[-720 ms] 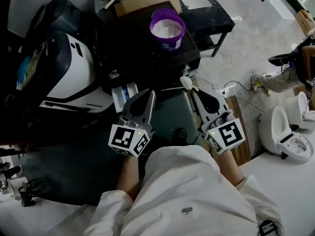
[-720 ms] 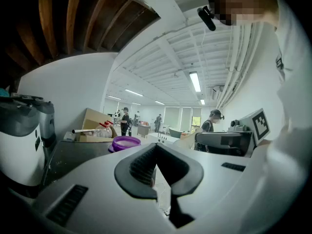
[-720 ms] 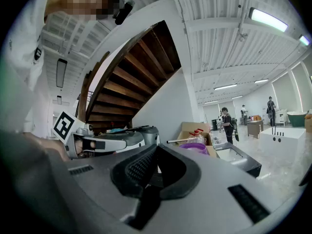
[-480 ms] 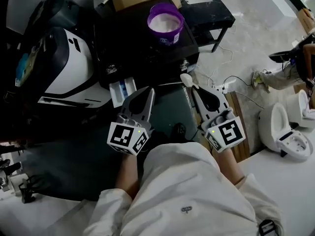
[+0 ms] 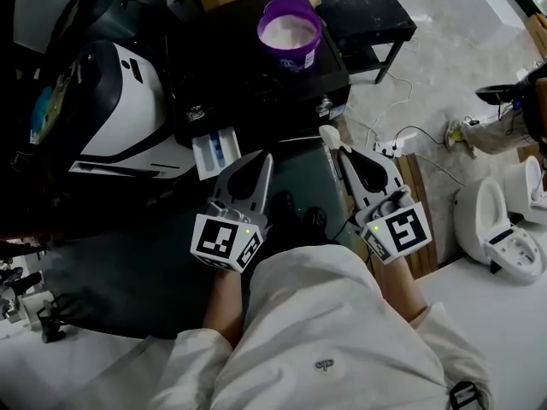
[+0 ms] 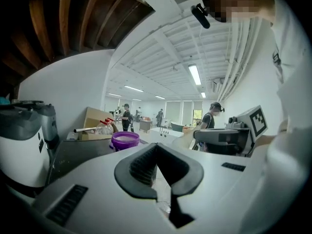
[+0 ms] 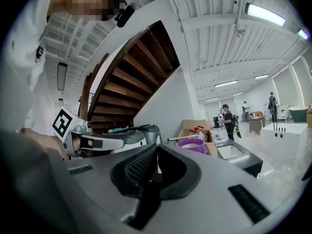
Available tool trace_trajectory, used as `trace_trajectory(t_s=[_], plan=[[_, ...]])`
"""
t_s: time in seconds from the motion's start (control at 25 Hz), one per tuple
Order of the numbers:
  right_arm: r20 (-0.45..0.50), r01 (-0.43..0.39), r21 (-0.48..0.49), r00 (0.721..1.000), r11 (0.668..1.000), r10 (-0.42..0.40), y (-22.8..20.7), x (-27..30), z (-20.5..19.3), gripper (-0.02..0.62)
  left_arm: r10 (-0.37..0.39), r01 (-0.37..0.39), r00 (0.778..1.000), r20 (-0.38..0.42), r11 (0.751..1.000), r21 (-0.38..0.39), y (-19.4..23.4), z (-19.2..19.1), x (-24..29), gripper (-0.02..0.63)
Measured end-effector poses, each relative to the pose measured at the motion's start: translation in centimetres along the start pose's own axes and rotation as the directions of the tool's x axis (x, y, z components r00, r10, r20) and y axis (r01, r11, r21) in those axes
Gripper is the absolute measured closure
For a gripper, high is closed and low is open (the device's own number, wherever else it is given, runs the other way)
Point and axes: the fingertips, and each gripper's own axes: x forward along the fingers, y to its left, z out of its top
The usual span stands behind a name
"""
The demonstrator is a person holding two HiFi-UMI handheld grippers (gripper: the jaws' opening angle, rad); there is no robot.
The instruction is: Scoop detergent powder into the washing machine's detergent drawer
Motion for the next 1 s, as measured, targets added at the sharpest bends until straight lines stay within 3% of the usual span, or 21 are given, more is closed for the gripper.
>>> trace_trajectory(t_s=[0.12, 0.44, 1.0], plan=[[-0.008, -0.002, -0.007, 1.000, 1.000, 0.002, -0.1, 0.5, -0.3, 0.581, 0.002, -0.001, 1.000, -0.021, 0.998, 0.061, -0.2, -0.2, 0.1, 0.586], [-0.027, 0.023, -0.024, 0.999, 0.999, -0.024, -1.4, 2.3, -0.5, 0.581, -0.056, 0.056, 0.998, -0.013, 0.998, 0.025, 0.7, -0.4, 2.3, 0.586], [-0.053, 0.036, -0.076, 0.998, 0.996, -0.040, -6.5, 9.6, 2.2, 0.581, -0.090, 0.090, 0.996, 0.000, 0.996, 0.002, 6.3, 1.2, 9.9, 0.586]])
